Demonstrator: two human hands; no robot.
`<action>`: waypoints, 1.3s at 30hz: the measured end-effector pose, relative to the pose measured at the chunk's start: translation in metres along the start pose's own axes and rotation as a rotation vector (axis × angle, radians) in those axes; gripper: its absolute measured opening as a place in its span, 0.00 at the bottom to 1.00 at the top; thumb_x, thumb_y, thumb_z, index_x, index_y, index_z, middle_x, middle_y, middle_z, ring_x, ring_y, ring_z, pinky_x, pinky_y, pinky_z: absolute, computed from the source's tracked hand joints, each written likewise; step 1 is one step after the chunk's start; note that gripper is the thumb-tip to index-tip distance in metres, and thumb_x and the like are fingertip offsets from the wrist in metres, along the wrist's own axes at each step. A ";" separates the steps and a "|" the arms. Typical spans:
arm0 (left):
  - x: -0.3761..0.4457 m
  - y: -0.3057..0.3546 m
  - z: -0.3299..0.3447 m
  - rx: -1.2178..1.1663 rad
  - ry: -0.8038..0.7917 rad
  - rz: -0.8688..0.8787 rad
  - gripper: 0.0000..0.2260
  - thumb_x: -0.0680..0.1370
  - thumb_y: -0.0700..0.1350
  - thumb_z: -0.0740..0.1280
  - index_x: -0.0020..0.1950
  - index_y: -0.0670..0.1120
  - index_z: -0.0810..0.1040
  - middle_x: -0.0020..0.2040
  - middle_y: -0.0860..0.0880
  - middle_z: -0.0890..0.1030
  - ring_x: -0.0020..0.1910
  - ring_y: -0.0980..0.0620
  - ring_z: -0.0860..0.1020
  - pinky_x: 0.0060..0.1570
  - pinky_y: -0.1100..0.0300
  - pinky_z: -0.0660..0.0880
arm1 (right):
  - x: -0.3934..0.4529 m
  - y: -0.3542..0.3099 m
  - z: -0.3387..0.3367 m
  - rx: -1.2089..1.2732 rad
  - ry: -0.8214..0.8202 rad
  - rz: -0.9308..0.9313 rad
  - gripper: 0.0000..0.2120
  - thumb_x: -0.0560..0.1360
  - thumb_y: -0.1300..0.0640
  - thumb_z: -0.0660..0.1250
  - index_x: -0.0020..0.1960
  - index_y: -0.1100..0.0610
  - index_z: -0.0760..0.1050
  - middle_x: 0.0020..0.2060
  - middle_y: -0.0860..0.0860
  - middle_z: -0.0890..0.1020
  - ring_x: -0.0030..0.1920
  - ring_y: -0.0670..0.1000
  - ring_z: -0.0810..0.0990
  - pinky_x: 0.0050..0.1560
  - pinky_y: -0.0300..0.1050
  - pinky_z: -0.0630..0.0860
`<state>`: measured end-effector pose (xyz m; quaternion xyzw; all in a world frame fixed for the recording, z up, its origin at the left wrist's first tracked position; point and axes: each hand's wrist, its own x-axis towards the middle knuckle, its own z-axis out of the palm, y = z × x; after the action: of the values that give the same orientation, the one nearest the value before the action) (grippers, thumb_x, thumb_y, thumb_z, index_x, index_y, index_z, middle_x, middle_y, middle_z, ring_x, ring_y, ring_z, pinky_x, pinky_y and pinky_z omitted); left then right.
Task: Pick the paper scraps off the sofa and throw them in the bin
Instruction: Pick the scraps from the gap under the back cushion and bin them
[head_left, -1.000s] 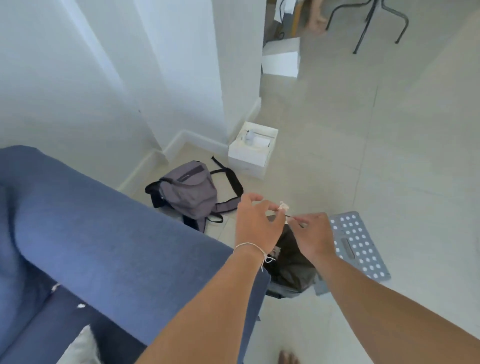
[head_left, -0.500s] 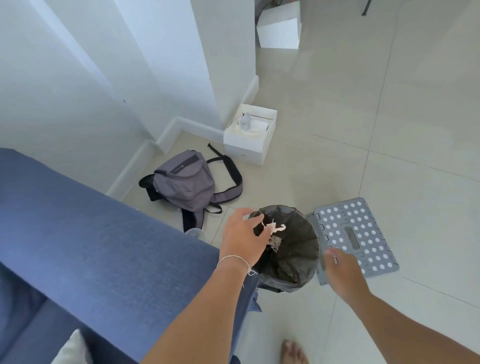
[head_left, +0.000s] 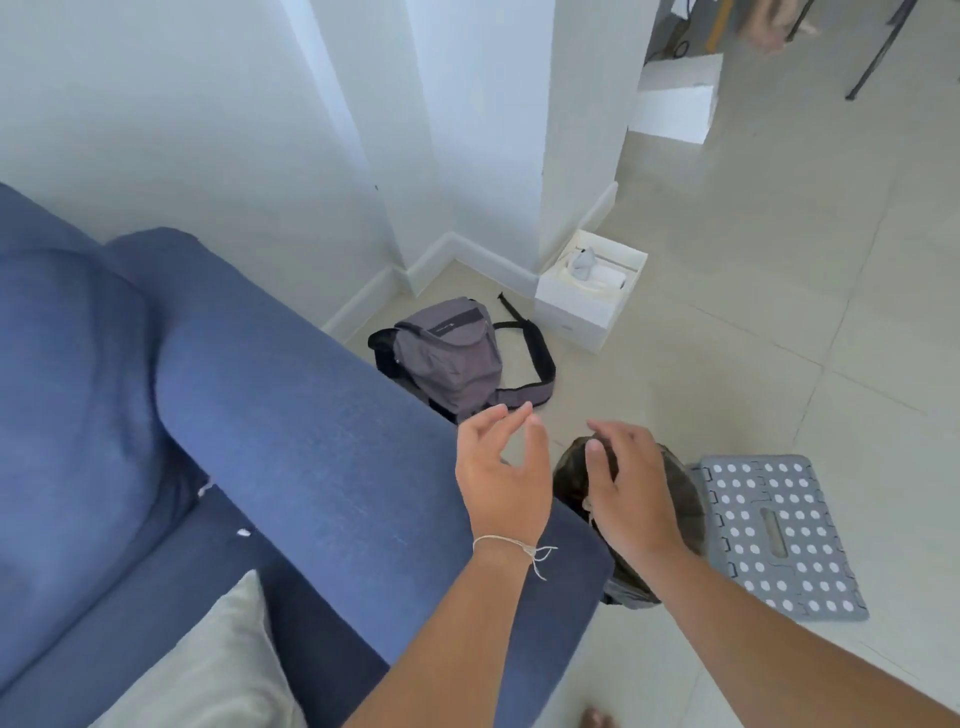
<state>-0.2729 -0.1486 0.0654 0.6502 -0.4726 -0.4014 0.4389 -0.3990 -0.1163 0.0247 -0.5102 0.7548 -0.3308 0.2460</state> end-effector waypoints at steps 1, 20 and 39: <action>0.005 0.002 -0.023 -0.030 0.043 -0.011 0.07 0.78 0.50 0.69 0.53 0.57 0.84 0.56 0.60 0.75 0.57 0.60 0.76 0.56 0.69 0.71 | 0.001 -0.025 0.007 0.040 -0.022 -0.052 0.18 0.82 0.49 0.54 0.66 0.51 0.74 0.59 0.46 0.73 0.63 0.47 0.71 0.65 0.48 0.70; 0.007 -0.186 -0.435 0.173 0.252 -0.291 0.10 0.75 0.50 0.72 0.55 0.57 0.81 0.56 0.56 0.73 0.56 0.67 0.73 0.54 0.73 0.71 | -0.167 -0.234 0.295 -0.118 -0.397 -0.216 0.09 0.77 0.48 0.65 0.55 0.48 0.79 0.41 0.39 0.80 0.46 0.42 0.80 0.46 0.44 0.77; 0.177 -0.285 -0.323 0.958 -0.055 -0.171 0.12 0.74 0.60 0.66 0.52 0.57 0.83 0.57 0.49 0.70 0.55 0.44 0.67 0.55 0.50 0.63 | -0.124 -0.185 0.431 -0.263 -0.117 0.503 0.14 0.78 0.44 0.64 0.51 0.53 0.83 0.46 0.54 0.85 0.48 0.59 0.82 0.39 0.43 0.68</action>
<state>0.1450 -0.2097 -0.1302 0.8047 -0.5607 -0.1904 0.0432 0.0635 -0.1559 -0.1164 -0.3527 0.8786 -0.1285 0.2952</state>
